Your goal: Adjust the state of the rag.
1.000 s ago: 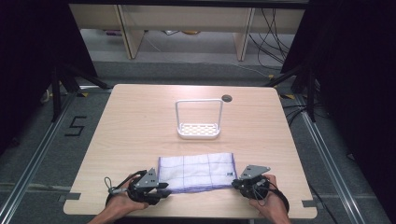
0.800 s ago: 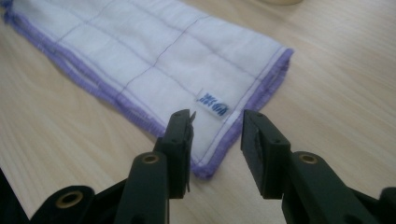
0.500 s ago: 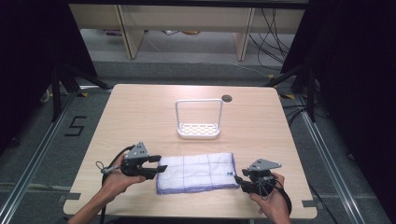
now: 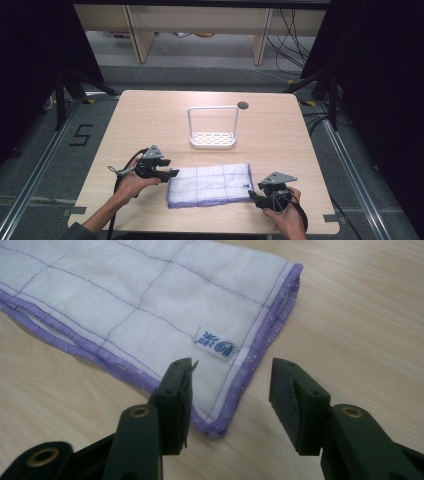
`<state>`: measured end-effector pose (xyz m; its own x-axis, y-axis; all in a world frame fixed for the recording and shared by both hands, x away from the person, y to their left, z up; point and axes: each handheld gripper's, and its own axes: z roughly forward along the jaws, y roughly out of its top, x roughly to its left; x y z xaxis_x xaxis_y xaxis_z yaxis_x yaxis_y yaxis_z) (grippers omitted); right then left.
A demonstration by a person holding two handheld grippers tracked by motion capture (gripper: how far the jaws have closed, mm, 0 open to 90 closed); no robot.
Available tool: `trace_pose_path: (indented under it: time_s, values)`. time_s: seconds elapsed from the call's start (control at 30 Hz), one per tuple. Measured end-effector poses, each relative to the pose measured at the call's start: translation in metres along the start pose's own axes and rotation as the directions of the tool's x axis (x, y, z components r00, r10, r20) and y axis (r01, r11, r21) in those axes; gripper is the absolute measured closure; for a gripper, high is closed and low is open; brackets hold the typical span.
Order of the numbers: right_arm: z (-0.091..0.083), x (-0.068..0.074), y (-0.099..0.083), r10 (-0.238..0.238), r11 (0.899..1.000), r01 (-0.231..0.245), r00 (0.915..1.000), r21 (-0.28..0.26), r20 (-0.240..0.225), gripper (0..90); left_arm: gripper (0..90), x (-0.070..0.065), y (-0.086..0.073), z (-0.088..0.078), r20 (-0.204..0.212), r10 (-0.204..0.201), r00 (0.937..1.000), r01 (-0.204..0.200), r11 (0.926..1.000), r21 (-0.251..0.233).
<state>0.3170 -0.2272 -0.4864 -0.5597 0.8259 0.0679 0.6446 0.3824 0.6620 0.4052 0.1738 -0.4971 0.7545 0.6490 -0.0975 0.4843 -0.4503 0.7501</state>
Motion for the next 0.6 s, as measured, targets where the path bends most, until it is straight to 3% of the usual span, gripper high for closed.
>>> trace_pose_path:
  time_s: [0.23,0.27,0.6]
  values:
    - [0.003,0.000,-0.002,-0.021,1.000,0.021,0.9997,-0.007,0.010,51.6,42.4,0.005,0.002,0.006,-0.019,0.015,0.9997,-0.015,0.9999,0.003]
    - [0.003,0.001,-0.002,-0.005,1.000,0.005,1.0000,0.000,0.008,51.6,42.4,0.006,0.002,0.007,-0.021,0.007,0.9998,-0.007,1.0000,0.002]
    - [0.008,0.002,-0.004,-0.039,0.999,0.038,0.9986,0.018,0.035,51.6,43.2,0.008,-0.003,0.018,-0.012,0.030,0.9995,-0.029,0.9981,0.054]
